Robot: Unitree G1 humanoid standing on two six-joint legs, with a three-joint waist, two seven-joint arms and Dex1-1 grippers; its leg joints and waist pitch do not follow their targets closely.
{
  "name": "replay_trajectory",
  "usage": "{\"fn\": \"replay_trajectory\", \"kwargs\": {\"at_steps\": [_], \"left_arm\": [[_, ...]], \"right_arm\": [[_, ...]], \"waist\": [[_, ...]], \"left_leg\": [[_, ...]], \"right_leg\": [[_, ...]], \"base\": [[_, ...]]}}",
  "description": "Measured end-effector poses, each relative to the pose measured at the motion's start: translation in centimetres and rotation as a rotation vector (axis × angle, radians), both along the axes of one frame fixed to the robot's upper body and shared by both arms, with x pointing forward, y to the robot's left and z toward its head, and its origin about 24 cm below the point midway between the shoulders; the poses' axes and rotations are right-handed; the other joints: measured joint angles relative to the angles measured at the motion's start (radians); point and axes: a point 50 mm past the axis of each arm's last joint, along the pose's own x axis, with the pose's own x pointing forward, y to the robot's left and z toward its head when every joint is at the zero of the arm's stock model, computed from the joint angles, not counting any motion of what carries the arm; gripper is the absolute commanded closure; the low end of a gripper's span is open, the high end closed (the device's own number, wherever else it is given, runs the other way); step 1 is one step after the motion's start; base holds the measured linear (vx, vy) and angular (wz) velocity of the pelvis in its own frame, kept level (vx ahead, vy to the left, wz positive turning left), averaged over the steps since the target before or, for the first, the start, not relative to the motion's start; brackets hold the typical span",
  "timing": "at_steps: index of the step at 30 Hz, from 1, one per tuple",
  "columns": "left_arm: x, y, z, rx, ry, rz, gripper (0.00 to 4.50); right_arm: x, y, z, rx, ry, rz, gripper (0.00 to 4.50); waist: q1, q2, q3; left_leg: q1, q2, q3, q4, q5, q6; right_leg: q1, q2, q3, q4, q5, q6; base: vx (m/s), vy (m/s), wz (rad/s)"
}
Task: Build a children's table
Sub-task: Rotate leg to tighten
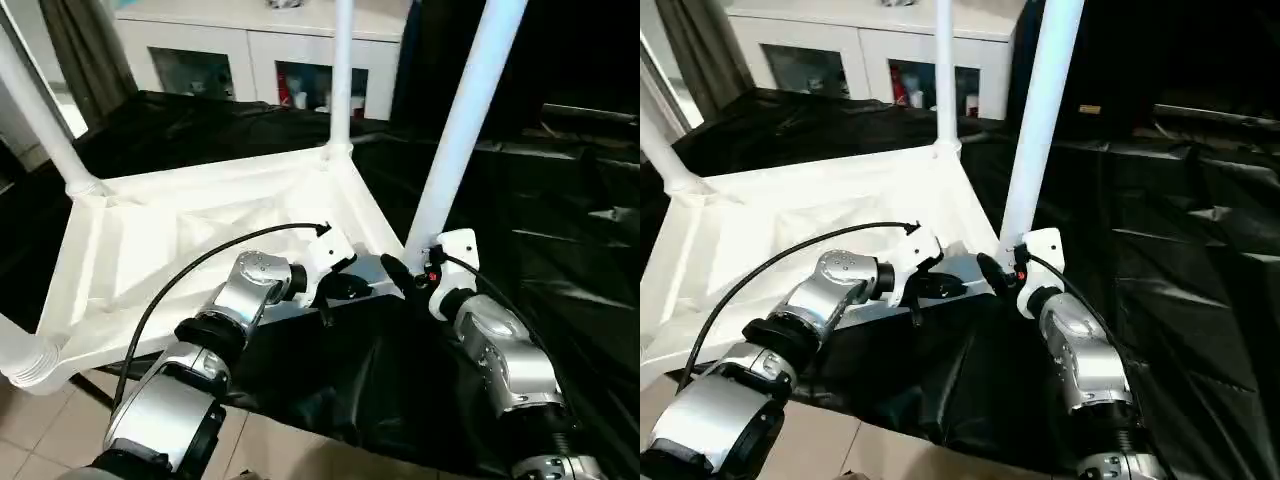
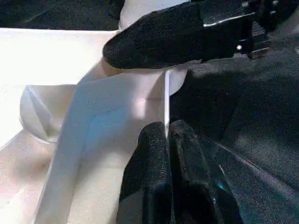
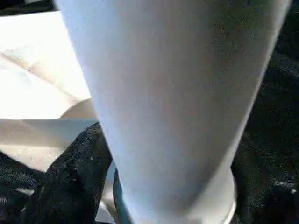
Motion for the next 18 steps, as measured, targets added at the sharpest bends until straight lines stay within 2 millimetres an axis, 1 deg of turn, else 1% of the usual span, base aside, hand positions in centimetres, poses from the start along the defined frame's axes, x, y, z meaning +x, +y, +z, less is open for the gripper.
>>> {"fn": "replay_trajectory", "kwargs": {"at_steps": [3, 5, 7, 10, 13, 18], "left_arm": [[-0.1, 0.5, 0.2, -0.001, -0.002, -0.044, 4.50], [-0.3, 0.7, 0.3, -0.014, 0.004, -0.082, 4.50], [-0.5, 1.0, 0.3, -0.018, 0.013, -0.122, 4.50], [-0.7, 2.2, 0.6, -0.018, 0.039, -0.197, 4.50], [-0.9, 3.1, 0.6, -0.005, 0.075, -0.246, 4.50], [-1.0, 3.8, 0.7, 0.007, 0.098, -0.266, 4.50]], "right_arm": [[-0.2, -0.2, 0.3, 0.008, -0.003, 0.083, 0.79], [-0.7, -0.9, 0.6, -0.011, -0.006, 0.162, 0.79], [-1.3, -1.5, 0.9, -0.024, -0.004, 0.249, 0.79], [-2.7, -2.4, 1.4, -0.031, 0.022, 0.419, 0.79], [-3.6, -2.4, 1.6, -0.035, 0.045, 0.533, 0.79], [-4.0, -2.6, 1.5, -0.026, 0.063, 0.588, 0.79]], "waist": [[0.000, 0.005, -0.001], [0.001, 0.007, -0.002], [0.005, 0.008, -0.002], [0.019, 0.011, -0.003], [0.028, 0.012, -0.003], [0.030, 0.010, -0.001]], "left_leg": [[-0.001, 0.000, 0.000, -0.002, 0.000, 0.000], [-0.002, 0.001, -0.001, -0.002, 0.000, 0.000], [-0.004, 0.002, -0.001, -0.002, 0.002, 0.006], [-0.011, 0.004, -0.001, -0.002, 0.002, 0.007], [-0.011, 0.005, -0.001, -0.001, 0.002, 0.008], [-0.011, 0.006, 0.001, 0.005, 0.001, 0.006]], "right_leg": [[-0.001, 0.000, -0.001, 0.000, 0.003, 0.000], [-0.002, 0.000, -0.002, 0.000, 0.002, 0.003], [-0.003, 0.000, -0.004, 0.000, -0.001, 0.006], [-0.010, 0.001, -0.007, 0.002, -0.001, 0.006], [-0.011, 0.002, -0.007, 0.004, -0.001, 0.005], [-0.010, 0.001, -0.005, 0.009, -0.003, 0.003]], "base": [[0.000, 0.000, 0.00], [0.059, -0.009, -0.01], [0.059, -0.007, 0.01], [0.018, -0.003, 0.01], [0.000, 0.000, 0.00], [0.000, 0.000, 0.00]]}}
